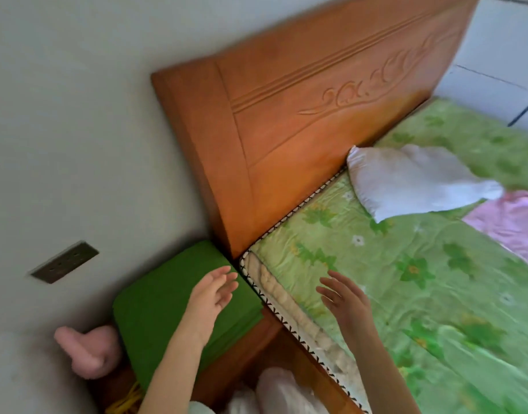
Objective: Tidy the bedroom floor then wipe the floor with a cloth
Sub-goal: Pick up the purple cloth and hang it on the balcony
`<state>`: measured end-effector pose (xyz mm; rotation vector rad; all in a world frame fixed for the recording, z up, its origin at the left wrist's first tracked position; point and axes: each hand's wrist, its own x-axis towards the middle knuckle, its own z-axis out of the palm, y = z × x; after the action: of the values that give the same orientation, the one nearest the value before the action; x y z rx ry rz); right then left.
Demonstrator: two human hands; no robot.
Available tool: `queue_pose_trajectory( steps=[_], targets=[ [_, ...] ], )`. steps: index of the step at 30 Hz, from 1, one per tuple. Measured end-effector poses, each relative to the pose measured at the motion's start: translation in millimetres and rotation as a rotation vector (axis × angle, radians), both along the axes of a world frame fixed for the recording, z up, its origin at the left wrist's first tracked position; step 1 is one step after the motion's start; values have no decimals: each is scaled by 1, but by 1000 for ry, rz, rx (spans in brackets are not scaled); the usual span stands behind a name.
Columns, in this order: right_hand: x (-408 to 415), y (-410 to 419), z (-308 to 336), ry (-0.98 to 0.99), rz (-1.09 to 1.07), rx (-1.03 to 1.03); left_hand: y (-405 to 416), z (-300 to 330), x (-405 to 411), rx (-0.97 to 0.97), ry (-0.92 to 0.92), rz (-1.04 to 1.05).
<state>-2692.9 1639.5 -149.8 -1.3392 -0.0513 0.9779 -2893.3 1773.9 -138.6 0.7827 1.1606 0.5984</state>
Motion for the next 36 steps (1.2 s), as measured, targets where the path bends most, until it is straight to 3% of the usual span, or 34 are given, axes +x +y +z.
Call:
queue_pose_trajectory(
  steps=[6, 12, 18, 30, 36],
  targets=[
    [58, -142, 41, -8, -336, 62, -87, 50, 98, 21, -185, -222],
    [90, -269, 83, -136, -577, 122, -173, 79, 175, 53, -290, -338],
    [89, -374, 112, -221, -879, 131, -265, 99, 251, -8, -346, -675],
    [74, -475, 144, -320, -1411, 155, -382, 132, 372, -21, -388, -1277],
    [44, -505, 146, -357, -1672, 137, -452, 136, 382, -2, -395, -1561]
  ],
)
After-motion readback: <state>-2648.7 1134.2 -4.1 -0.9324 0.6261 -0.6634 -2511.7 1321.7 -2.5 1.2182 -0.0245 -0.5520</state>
